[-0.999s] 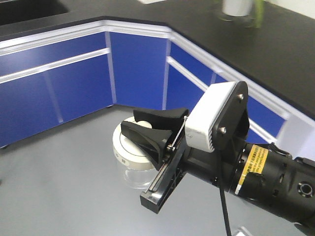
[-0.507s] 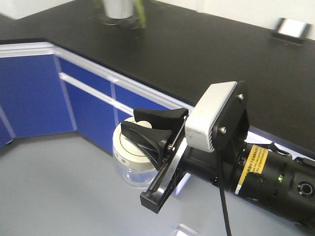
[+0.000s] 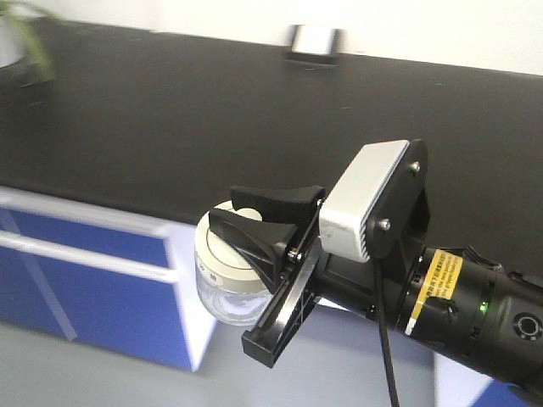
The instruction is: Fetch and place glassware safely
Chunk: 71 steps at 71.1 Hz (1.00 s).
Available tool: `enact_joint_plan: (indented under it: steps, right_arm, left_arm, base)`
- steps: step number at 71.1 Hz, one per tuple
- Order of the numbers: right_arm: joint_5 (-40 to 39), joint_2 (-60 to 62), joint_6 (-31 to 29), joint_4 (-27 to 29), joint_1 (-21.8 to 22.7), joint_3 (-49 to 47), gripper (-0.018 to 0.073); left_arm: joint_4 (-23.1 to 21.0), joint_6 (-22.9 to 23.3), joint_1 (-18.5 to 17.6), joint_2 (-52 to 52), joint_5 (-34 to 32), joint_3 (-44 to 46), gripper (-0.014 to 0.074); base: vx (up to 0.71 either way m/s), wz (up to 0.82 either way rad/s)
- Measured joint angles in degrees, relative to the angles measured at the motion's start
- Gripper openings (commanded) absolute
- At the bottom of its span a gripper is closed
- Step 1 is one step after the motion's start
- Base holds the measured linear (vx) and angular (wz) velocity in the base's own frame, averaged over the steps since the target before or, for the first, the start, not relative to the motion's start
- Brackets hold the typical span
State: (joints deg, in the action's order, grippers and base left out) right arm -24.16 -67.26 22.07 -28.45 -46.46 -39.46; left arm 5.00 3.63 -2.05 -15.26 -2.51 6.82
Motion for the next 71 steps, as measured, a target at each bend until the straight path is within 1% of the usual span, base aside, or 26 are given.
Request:
enact_joint_plan:
  steps: [17, 31, 50, 71]
  right_arm:
    - [0.00, 0.00, 0.00, 0.00, 0.00, 0.00, -0.0003]
    - [0.00, 0.00, 0.00, 0.00, 0.00, 0.00, -0.0003]
    - [0.00, 0.00, 0.00, 0.00, 0.00, 0.00, -0.0003]
    - [0.00, 0.00, 0.00, 0.00, 0.00, 0.00, -0.0003]
  left_arm:
    - [0.00, 0.00, 0.00, 0.00, 0.00, 0.00, -0.0007]
    - [0.00, 0.00, 0.00, 0.00, 0.00, 0.00, -0.0007]
    - [0.00, 0.00, 0.00, 0.00, 0.00, 0.00, -0.0007]
    - [0.00, 0.00, 0.00, 0.00, 0.00, 0.00, -0.0007]
  base:
    - [0.17, -0.62]
    - [0.16, -0.41]
    - [0.12, -0.19]
    - [0.10, -0.06]
